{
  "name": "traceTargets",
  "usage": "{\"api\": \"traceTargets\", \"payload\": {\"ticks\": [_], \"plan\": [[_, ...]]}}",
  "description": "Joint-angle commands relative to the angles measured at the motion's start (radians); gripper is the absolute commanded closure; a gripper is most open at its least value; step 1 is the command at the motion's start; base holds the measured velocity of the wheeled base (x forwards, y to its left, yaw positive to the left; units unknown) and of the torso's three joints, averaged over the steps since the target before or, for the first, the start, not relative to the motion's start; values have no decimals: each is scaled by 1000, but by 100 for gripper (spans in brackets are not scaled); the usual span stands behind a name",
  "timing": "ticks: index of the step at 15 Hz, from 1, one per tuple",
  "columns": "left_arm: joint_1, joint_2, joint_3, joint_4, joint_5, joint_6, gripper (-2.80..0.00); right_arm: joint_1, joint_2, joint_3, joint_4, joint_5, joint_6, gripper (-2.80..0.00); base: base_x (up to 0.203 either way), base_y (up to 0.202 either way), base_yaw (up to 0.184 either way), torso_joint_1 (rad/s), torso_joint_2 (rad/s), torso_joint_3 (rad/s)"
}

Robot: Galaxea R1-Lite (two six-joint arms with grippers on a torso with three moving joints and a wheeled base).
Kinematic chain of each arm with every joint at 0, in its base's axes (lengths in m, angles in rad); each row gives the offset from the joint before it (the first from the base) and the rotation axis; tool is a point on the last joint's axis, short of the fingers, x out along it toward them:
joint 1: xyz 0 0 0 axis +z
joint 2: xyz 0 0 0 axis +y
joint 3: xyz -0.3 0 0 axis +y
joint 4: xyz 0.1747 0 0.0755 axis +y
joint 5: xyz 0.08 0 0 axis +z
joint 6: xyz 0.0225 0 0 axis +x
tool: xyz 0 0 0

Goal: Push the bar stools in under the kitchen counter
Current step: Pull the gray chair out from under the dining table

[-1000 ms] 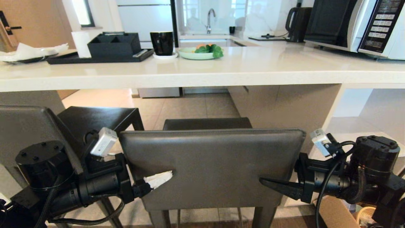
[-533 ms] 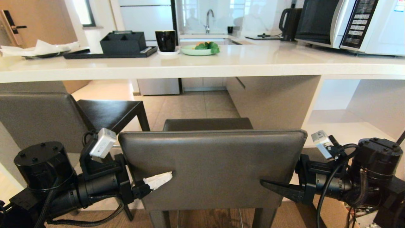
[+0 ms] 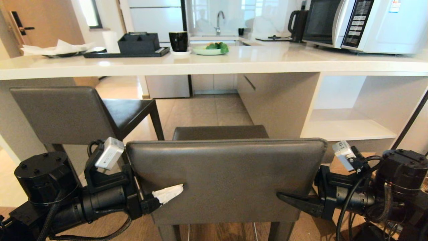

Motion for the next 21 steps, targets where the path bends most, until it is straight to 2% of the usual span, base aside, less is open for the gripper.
{"api": "traceTargets", "payload": {"ticks": [1, 5, 10, 15, 18, 21], "plan": [[0, -1, 2, -7, -5, -1, -280, 0, 1, 7, -9, 5, 0, -280, -194, 0, -1, -1, 2, 2], [2, -1, 0, -7, -2, -1, -280, -2, 1, 8, -9, 5, 0, -280, -190, 0, -1, 1, 0, 0], [18, 0, 4, -7, -1, 0, -280, -21, 1, 13, -10, 5, 0, -280, -17, 0, -1, -2, 1, 0], [151, -57, 83, -7, -10, 1, -280, -149, -8, 52, -30, 25, -1, -280, 0, 0, 0, 0, 0, 0], [185, -124, 155, -7, -13, 0, -280, -223, -8, 97, -94, 67, 1, -280, 0, 0, 0, 0, 0, 0], [228, -216, 215, -6, -11, -3, -280, -264, -12, 185, -170, 89, 3, -280, 0, 0, 0, 0, 0, 0]]}}
